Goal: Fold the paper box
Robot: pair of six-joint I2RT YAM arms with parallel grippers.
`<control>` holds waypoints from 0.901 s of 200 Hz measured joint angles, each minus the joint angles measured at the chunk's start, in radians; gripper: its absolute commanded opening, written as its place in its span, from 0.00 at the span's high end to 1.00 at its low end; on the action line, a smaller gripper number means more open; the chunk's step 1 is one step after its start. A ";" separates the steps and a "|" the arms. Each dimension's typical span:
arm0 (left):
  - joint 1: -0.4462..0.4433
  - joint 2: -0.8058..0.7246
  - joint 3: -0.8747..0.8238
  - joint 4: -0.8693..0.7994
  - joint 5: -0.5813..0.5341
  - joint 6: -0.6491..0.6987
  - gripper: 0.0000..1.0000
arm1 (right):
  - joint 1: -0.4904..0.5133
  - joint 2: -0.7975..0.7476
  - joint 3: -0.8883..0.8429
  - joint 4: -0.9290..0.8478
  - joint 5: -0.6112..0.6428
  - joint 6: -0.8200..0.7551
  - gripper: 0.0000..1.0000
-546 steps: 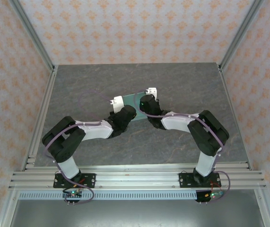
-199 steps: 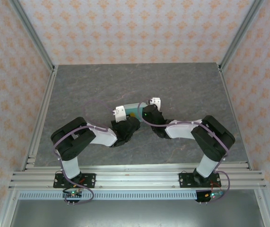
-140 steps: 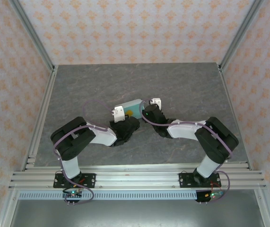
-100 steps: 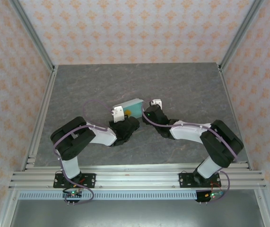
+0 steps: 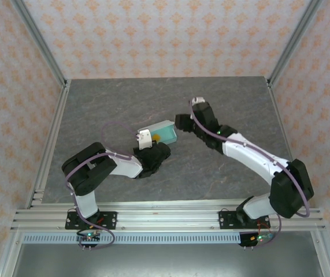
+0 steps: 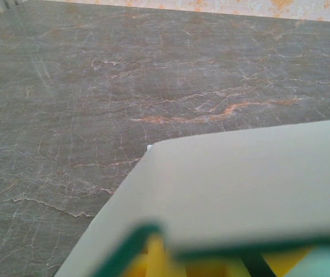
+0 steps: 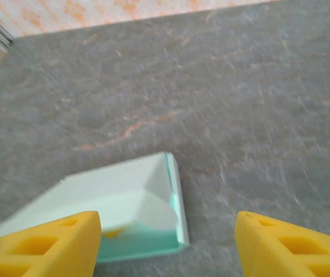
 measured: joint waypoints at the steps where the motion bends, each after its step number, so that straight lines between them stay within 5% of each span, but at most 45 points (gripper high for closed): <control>1: 0.000 0.000 0.000 0.000 0.000 0.001 1.00 | -0.001 0.002 0.005 -0.002 -0.002 0.000 0.37; 68: 0.000 0.000 0.000 0.000 0.000 0.002 1.00 | -0.024 0.314 0.325 -0.196 -0.131 0.002 0.38; 140: 0.000 0.000 0.000 -0.004 -0.002 0.004 1.00 | -0.024 0.396 0.317 -0.254 -0.171 0.012 0.41; 180: -0.008 -0.002 0.000 -0.026 0.004 0.017 0.89 | -0.024 0.389 0.257 -0.220 -0.174 0.027 0.43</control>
